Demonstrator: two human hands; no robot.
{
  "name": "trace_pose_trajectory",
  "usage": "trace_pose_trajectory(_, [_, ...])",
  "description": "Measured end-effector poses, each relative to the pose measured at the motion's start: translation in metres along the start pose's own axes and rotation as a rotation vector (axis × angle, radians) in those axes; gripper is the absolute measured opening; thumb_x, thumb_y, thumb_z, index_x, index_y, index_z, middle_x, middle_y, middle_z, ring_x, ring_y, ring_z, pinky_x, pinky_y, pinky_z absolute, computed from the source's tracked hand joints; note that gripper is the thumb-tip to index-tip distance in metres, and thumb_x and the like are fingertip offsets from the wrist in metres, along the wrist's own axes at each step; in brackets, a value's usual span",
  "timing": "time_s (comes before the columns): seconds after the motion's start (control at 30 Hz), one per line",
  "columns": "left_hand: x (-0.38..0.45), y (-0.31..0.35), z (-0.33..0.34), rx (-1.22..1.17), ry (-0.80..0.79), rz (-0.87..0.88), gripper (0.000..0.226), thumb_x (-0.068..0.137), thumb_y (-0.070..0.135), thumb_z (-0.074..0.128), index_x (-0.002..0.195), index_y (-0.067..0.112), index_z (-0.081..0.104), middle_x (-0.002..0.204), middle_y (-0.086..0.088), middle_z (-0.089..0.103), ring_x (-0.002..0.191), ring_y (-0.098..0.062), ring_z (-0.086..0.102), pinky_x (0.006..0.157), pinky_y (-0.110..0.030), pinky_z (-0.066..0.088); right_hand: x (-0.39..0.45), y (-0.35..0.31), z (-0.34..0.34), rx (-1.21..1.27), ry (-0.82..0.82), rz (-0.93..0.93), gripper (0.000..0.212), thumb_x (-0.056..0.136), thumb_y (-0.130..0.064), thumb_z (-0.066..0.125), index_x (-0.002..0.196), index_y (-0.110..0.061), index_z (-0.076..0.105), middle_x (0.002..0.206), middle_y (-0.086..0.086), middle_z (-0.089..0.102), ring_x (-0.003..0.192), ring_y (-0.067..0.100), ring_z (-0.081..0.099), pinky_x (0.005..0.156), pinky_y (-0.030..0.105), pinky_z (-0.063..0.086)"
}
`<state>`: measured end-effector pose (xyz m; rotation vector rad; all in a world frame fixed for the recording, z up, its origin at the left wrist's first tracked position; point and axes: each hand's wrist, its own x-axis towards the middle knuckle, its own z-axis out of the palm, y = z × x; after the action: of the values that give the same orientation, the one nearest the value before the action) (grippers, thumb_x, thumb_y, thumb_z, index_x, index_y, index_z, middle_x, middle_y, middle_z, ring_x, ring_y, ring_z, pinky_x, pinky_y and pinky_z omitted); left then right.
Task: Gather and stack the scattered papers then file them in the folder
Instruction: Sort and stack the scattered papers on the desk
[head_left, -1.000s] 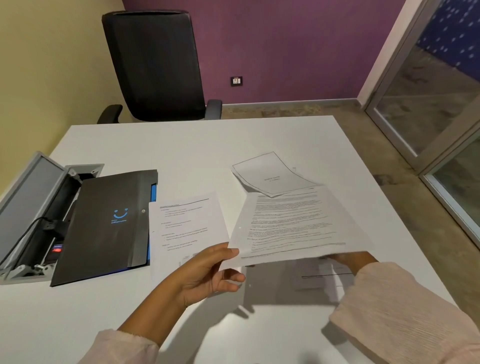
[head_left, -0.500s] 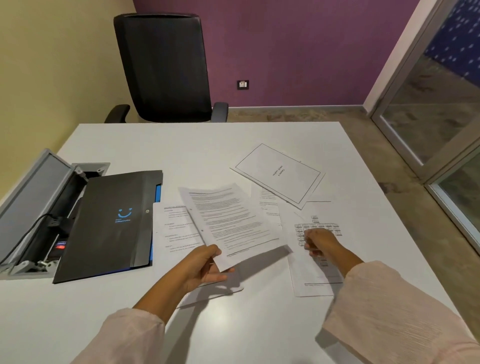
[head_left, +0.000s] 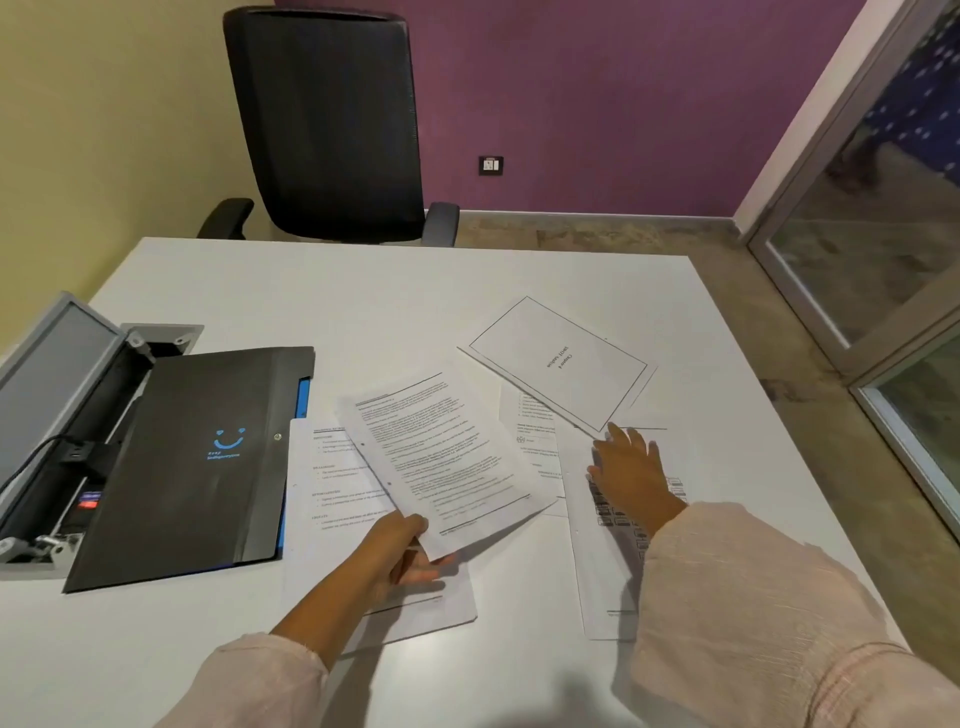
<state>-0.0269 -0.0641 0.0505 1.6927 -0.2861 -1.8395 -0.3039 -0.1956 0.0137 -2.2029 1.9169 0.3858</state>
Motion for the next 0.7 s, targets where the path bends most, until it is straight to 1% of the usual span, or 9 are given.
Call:
trace_pose_trajectory(0.1, [0.009,-0.001,0.0,0.023,0.026,-0.019,0.03,0.092,0.005,0.04,0.121,0.003,0.043,0.106,-0.016,0.062,0.083,-0.042,0.07,0.059,-0.047,0.06,0.009,-0.005,0.005,-0.049,-0.018,-0.035,0.05,0.095,-0.027,0.041,0.143,-0.02,0.029,0.158,0.006,0.009,0.145,0.031,0.008,0.117,0.051,0.011])
trace_pose_trajectory(0.17, [0.015,-0.003,0.0,0.033,0.03,-0.028,0.027,0.092,0.005,0.039,0.119,0.007,0.044,0.105,-0.018,0.067,0.083,-0.041,0.071,0.064,-0.046,0.059,0.015,-0.006,0.006,-0.041,-0.04,-0.035,0.055,0.093,-0.024,0.045,0.144,-0.022,0.024,0.158,0.005,0.006,0.145,0.032,0.007,0.117,0.052,0.011])
trace_pose_trajectory(0.27, [0.018,-0.002,0.0,0.043,0.042,-0.034,0.027,0.092,0.003,0.038,0.118,0.008,0.044,0.099,-0.019,0.067,0.083,-0.04,0.071,0.061,-0.043,0.059,0.022,-0.005,0.011,-0.082,-0.065,-0.021,0.057,0.091,-0.021,0.048,0.143,-0.02,0.026,0.158,0.005,0.006,0.145,0.032,0.008,0.116,0.053,0.012])
trace_pose_trajectory(0.37, [0.022,-0.002,-0.001,0.05,0.058,-0.046,0.027,0.091,0.0,0.037,0.116,0.007,0.045,0.093,-0.02,0.066,0.079,-0.04,0.072,0.058,-0.04,0.061,0.027,-0.002,0.017,-0.099,-0.069,0.017,0.057,0.091,-0.017,0.042,0.145,-0.014,0.022,0.158,-0.001,0.006,0.145,0.028,0.009,0.116,0.054,0.012])
trace_pose_trajectory(0.43, [0.023,-0.002,-0.001,0.049,0.073,-0.053,0.026,0.09,-0.003,0.036,0.112,0.005,0.047,0.092,-0.017,0.065,0.076,-0.04,0.071,0.054,-0.038,0.06,0.027,-0.003,0.017,-0.059,-0.082,0.061,0.06,0.092,-0.015,0.039,0.147,-0.012,0.016,0.158,-0.004,0.006,0.145,0.024,0.008,0.116,0.053,0.01])
trace_pose_trajectory(0.5, [0.024,-0.004,0.0,0.063,0.083,-0.052,0.03,0.088,-0.006,0.034,0.112,0.005,0.048,0.09,-0.014,0.065,0.08,-0.041,0.07,0.057,-0.041,0.06,0.022,-0.013,0.011,0.006,-0.061,0.063,0.06,0.092,-0.016,0.04,0.147,-0.012,0.015,0.158,-0.005,0.008,0.145,0.022,0.009,0.116,0.051,0.01])
trace_pose_trajectory(0.57, [0.023,-0.007,0.002,0.085,0.064,-0.042,0.034,0.088,-0.006,0.033,0.115,0.008,0.047,0.089,-0.013,0.067,0.084,-0.041,0.071,0.065,-0.044,0.059,0.008,-0.03,0.003,0.107,0.016,-0.014,0.057,0.093,-0.016,0.041,0.146,-0.014,0.022,0.157,-0.006,0.014,0.145,0.018,0.012,0.118,0.048,0.008])
trace_pose_trajectory(0.63, [0.02,-0.012,0.003,0.111,0.039,-0.049,0.034,0.09,-0.003,0.032,0.118,0.012,0.046,0.095,-0.014,0.068,0.086,-0.037,0.071,0.068,-0.042,0.059,-0.017,-0.051,-0.006,0.224,0.083,-0.146,0.055,0.09,-0.012,0.042,0.144,-0.017,0.03,0.155,-0.007,0.023,0.143,0.014,0.016,0.119,0.043,0.005])
trace_pose_trajectory(0.7, [0.014,-0.019,0.003,0.146,-0.003,-0.055,0.034,0.091,-0.001,0.031,0.118,0.014,0.045,0.104,-0.017,0.068,0.089,-0.034,0.072,0.067,-0.038,0.059,-0.046,-0.07,-0.012,0.301,0.057,-0.321,0.055,0.09,-0.009,0.042,0.143,-0.018,0.033,0.153,-0.006,0.027,0.141,0.014,0.022,0.119,0.037,0.006])
